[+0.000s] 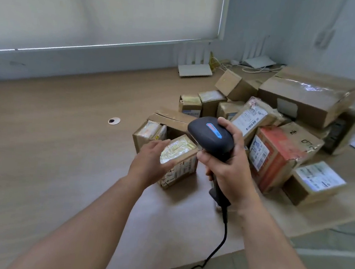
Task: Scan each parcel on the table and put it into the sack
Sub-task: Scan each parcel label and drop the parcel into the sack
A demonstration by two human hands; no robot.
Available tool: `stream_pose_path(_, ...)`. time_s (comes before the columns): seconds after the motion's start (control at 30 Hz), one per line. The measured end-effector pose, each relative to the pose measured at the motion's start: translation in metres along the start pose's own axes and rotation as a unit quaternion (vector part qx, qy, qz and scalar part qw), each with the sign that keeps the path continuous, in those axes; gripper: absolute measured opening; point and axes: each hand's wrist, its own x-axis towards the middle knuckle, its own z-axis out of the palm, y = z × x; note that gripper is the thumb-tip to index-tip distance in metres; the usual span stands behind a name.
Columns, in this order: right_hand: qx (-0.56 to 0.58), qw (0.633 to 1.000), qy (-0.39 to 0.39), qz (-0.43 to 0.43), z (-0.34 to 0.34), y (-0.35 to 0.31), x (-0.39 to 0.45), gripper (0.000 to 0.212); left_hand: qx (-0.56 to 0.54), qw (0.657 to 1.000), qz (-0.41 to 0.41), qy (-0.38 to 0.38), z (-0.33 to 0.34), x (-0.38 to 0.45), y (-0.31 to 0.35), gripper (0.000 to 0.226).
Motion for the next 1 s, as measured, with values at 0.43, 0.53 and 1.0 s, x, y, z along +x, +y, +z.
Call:
stream_pose_path(0.43, -0.013, 0.998, 0.03, 0.05, -0.017, 0.018, 0.014, 0.072, 0.246, 0.958, -0.052, -0.139, 0.027, 0.04, -0.01, 0.079)
stream_pose_path(0.53, -0.016, 0.998, 0.021, 0.049, -0.015, 0.017, 0.012, 0.072, 0.256, 0.949, -0.064, -0.171, 0.021, 0.038, -0.005, 0.085)
stream_pose_path(1.0, -0.014, 0.998, -0.044, 0.034, 0.01, 0.0, -0.027, 0.07, -0.22, 0.945, -0.24, -0.039, -0.003, -0.044, -0.059, 0.118)
